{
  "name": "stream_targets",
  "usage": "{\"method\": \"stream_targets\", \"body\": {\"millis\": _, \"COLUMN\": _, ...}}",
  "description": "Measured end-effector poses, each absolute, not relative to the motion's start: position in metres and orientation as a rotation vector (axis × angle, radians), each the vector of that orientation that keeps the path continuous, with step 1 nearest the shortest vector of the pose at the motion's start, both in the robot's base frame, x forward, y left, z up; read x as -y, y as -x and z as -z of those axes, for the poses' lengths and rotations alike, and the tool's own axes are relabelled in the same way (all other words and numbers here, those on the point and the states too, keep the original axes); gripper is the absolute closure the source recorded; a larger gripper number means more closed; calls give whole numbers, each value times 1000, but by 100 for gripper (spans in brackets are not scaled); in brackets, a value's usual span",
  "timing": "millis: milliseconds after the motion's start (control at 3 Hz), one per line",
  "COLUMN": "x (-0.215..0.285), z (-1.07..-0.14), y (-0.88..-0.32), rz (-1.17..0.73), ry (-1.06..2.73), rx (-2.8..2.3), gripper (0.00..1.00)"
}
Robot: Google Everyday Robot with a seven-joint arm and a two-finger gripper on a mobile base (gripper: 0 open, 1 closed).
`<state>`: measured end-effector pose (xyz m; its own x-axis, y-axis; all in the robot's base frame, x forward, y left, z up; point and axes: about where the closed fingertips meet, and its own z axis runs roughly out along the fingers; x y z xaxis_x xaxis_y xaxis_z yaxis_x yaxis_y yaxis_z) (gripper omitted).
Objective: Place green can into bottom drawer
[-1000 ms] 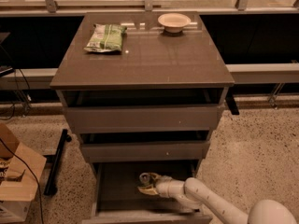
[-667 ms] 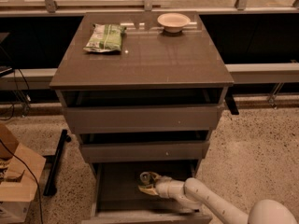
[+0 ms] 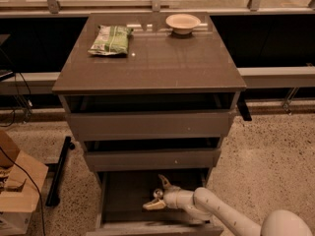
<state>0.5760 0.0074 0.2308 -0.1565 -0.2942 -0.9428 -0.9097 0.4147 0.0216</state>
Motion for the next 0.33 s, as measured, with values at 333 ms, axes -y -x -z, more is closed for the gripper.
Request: {"method": "stream_targets", "body": {"millis": 333, "x": -7, "z": -231, "y": -576, "rz": -780, "ry": 1064, "rx": -1682, "gripper": 0}}
